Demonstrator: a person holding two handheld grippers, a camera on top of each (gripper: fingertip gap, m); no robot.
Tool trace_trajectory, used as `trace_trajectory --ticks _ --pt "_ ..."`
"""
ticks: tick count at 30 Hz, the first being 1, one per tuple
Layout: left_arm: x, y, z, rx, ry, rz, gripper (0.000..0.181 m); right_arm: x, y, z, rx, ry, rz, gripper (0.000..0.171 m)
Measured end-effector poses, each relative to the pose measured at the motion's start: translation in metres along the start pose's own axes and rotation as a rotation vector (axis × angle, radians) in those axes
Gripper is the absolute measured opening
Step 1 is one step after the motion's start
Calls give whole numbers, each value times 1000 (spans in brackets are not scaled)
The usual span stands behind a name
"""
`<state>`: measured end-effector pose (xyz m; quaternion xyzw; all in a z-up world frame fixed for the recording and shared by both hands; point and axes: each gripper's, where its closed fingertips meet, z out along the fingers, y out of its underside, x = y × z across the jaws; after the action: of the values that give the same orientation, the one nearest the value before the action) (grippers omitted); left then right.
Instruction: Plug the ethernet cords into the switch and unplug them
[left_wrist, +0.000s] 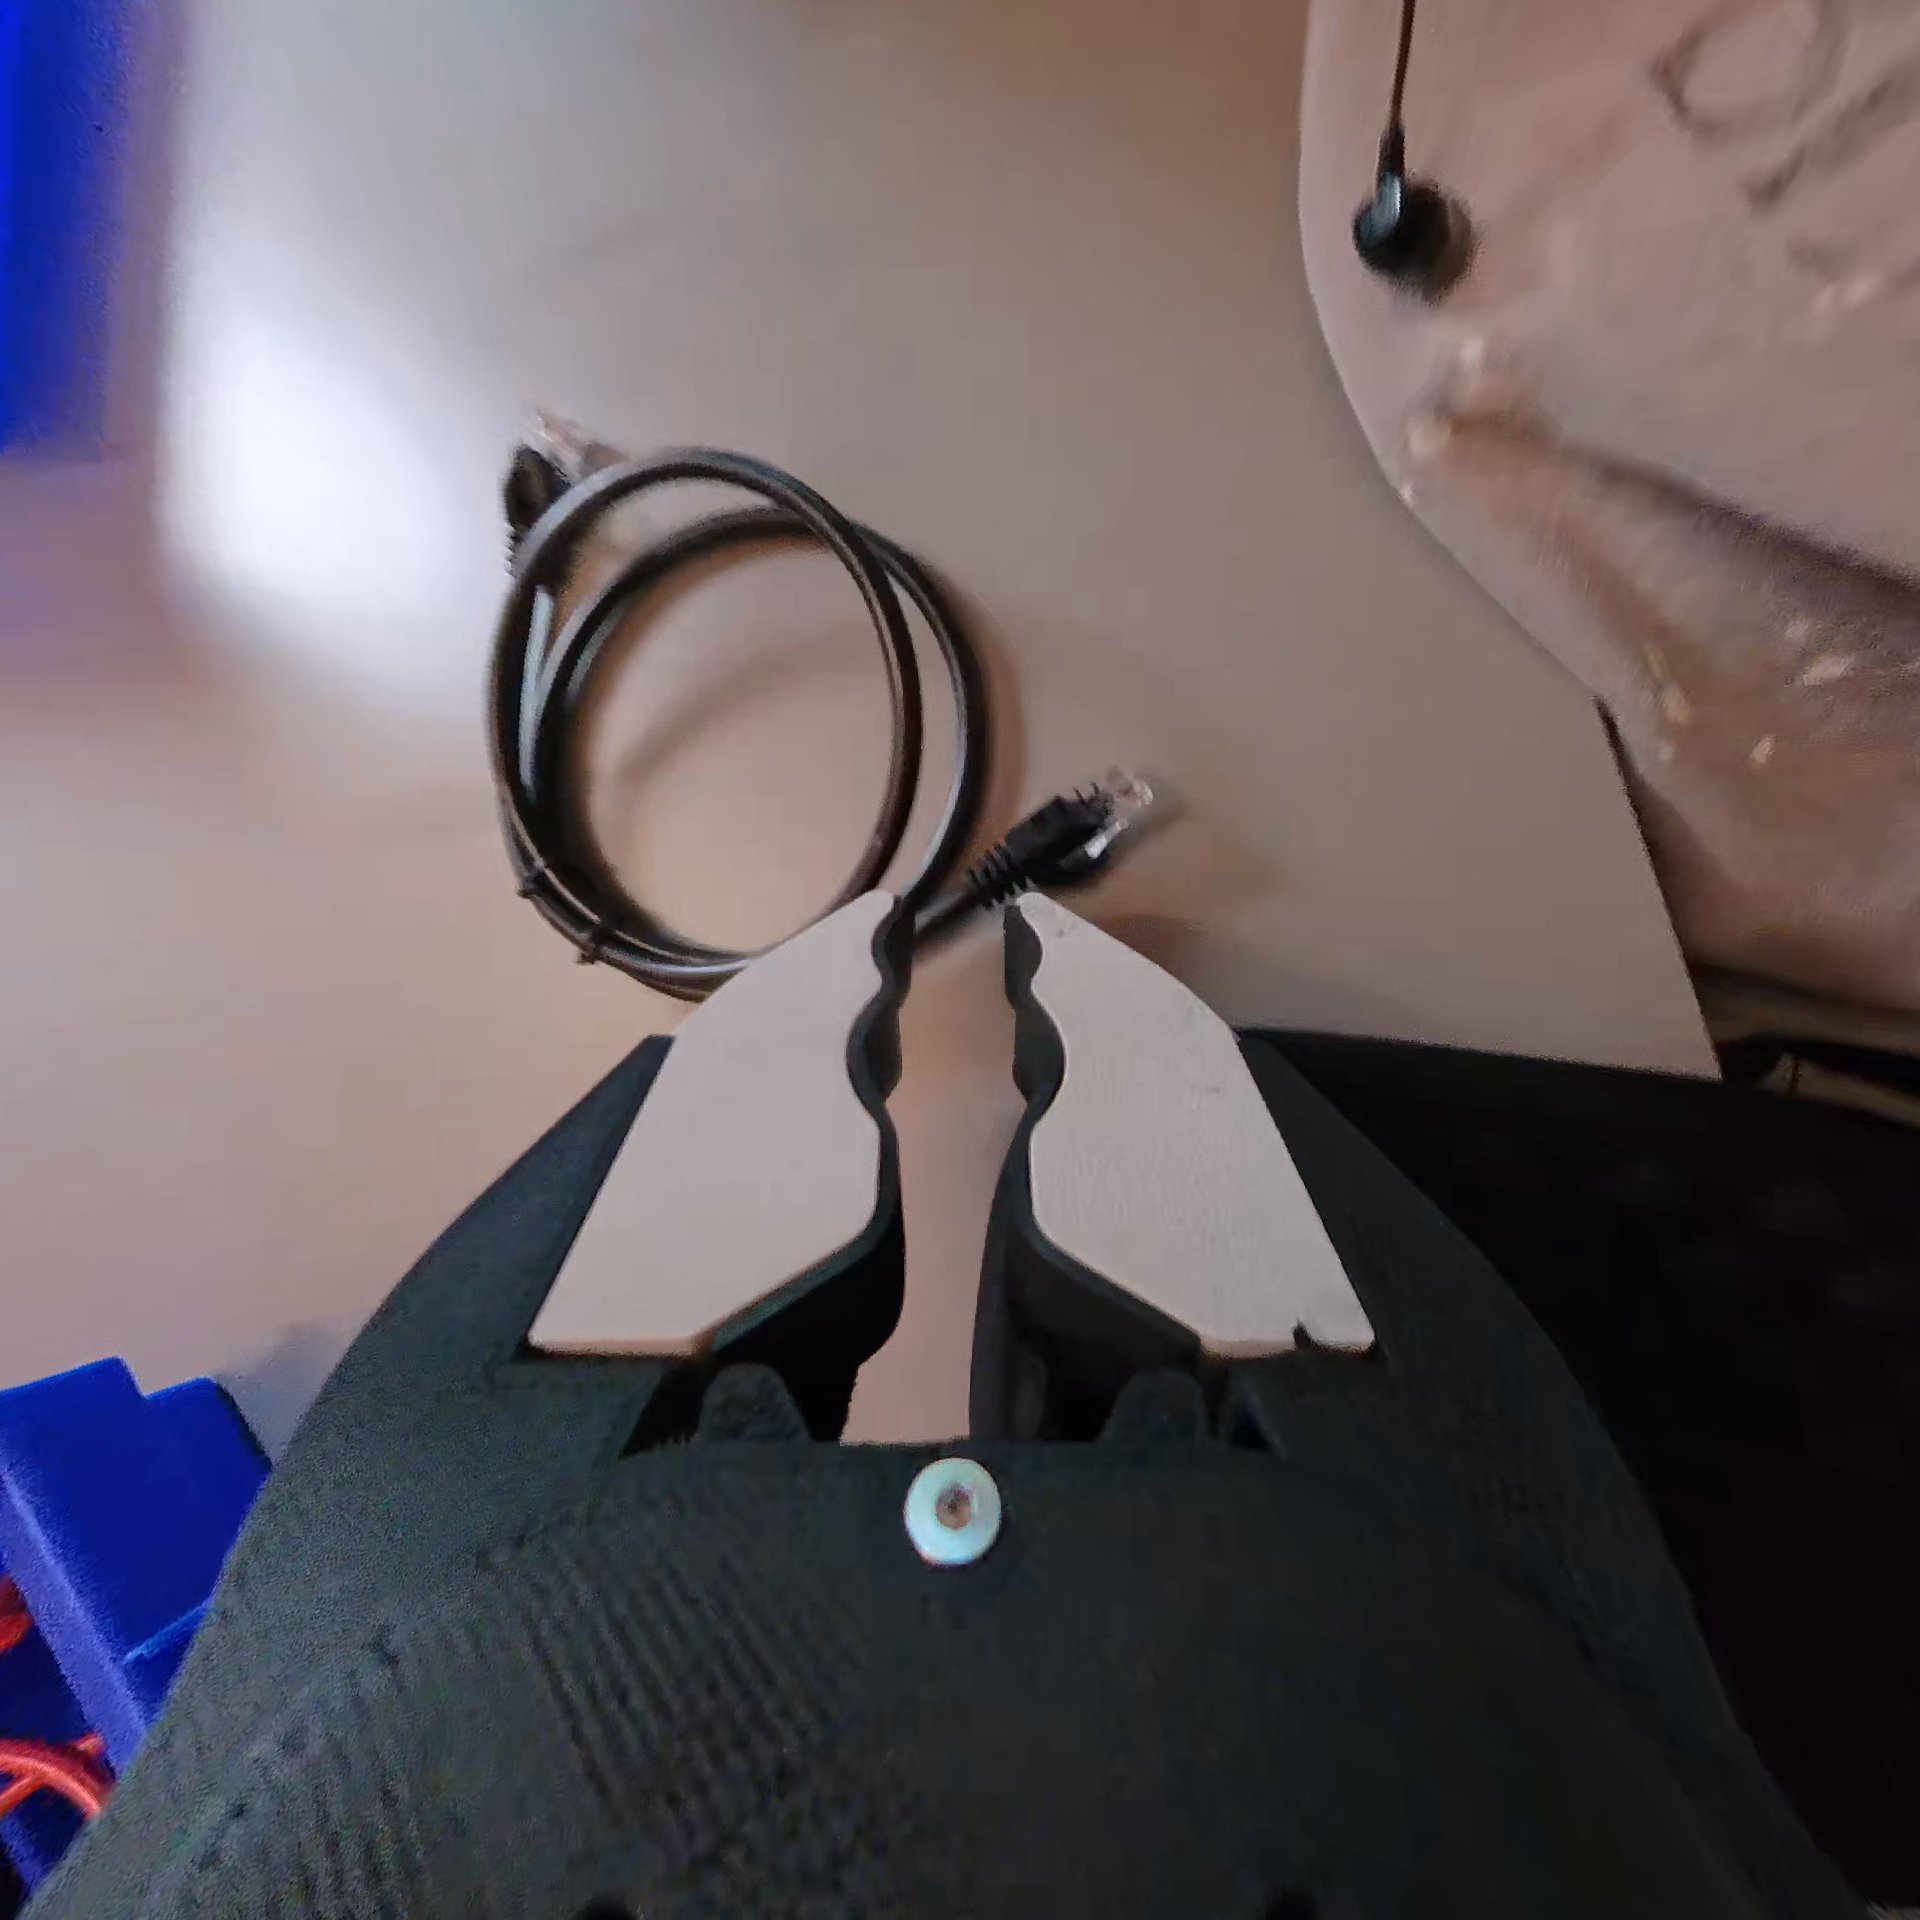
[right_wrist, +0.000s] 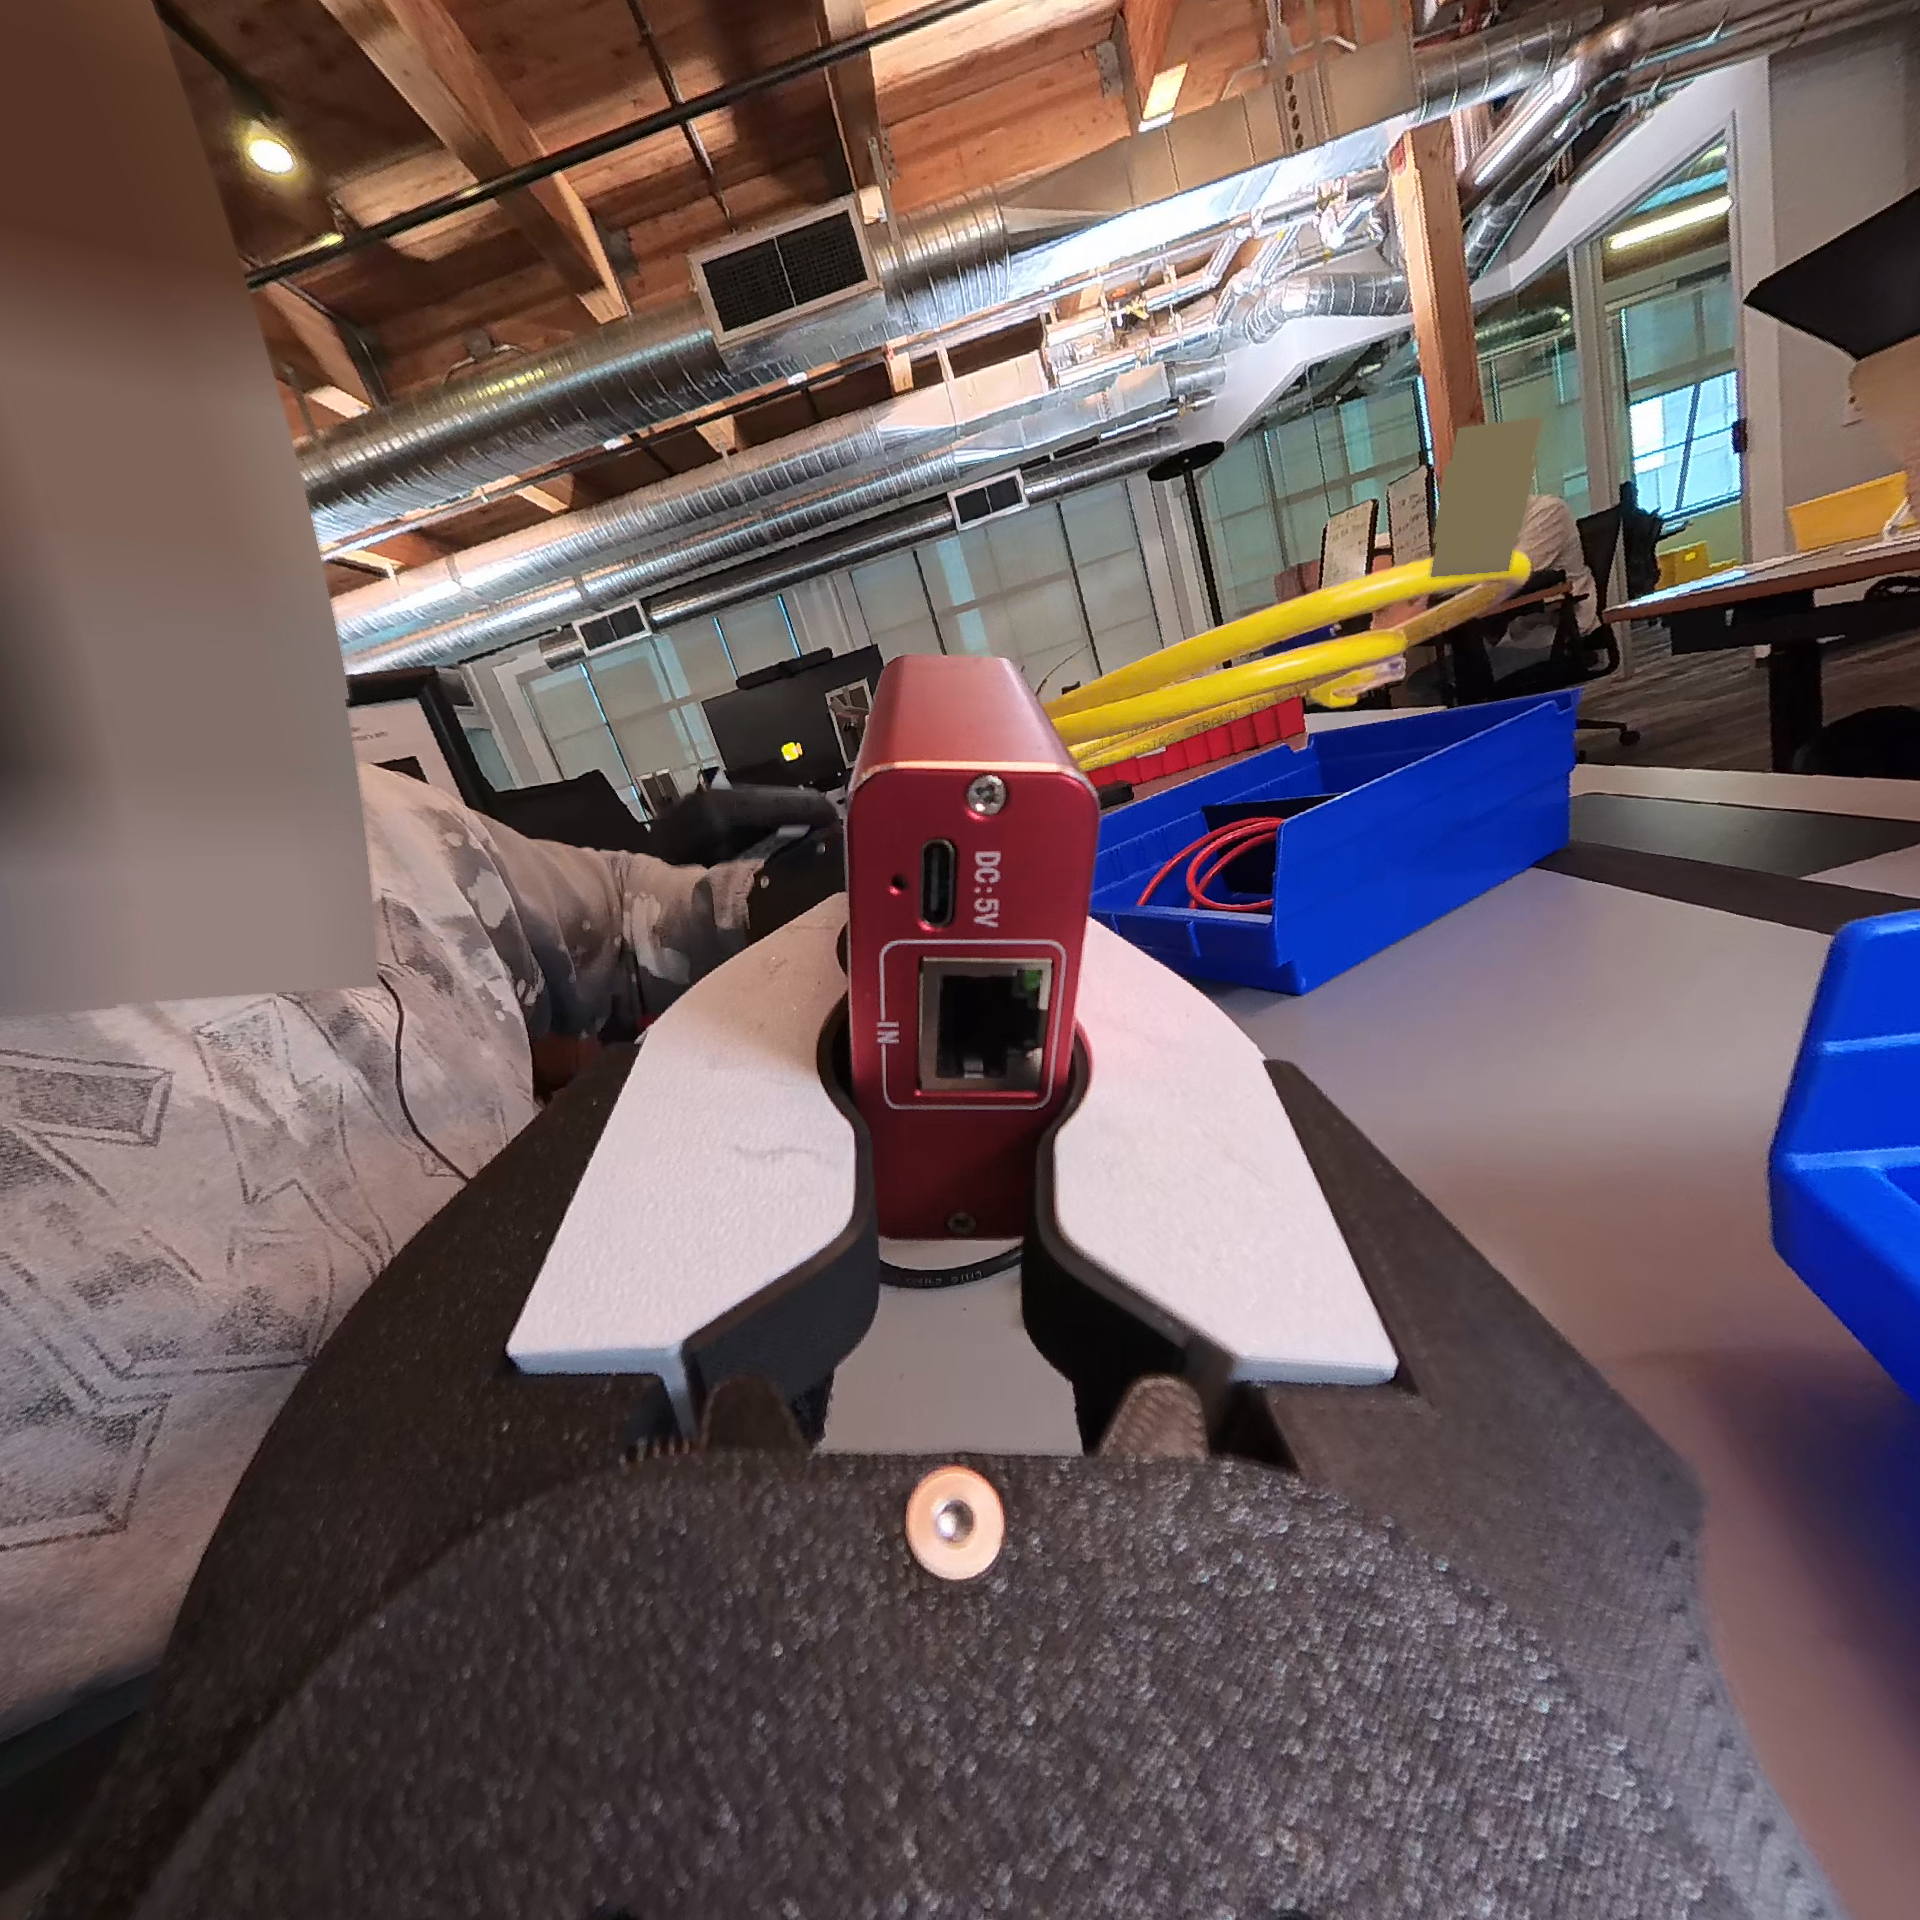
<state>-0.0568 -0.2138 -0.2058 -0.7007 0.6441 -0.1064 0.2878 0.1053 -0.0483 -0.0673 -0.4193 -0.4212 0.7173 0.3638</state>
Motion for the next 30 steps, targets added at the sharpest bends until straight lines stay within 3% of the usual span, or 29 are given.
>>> trace_trajectory --ticks 3,9,22,26,30 --pt "4 13 13 -69 -16 96 17 0 1 1 -3 4 1 29" --pt "-8 6 25 -93 -84 252 20 3 1 0 0 13 8 29" --pt "-15 -7 38 -66 -113 307 12 2 -1 -5 7 11 3 29" --pt "-8 -21 29 21 -47 164 10 0 -3 -6 12 10 -4 29" --pt "-19 -53 -6 266 6 -111 9 0 -4 -6 20 6 0 29"
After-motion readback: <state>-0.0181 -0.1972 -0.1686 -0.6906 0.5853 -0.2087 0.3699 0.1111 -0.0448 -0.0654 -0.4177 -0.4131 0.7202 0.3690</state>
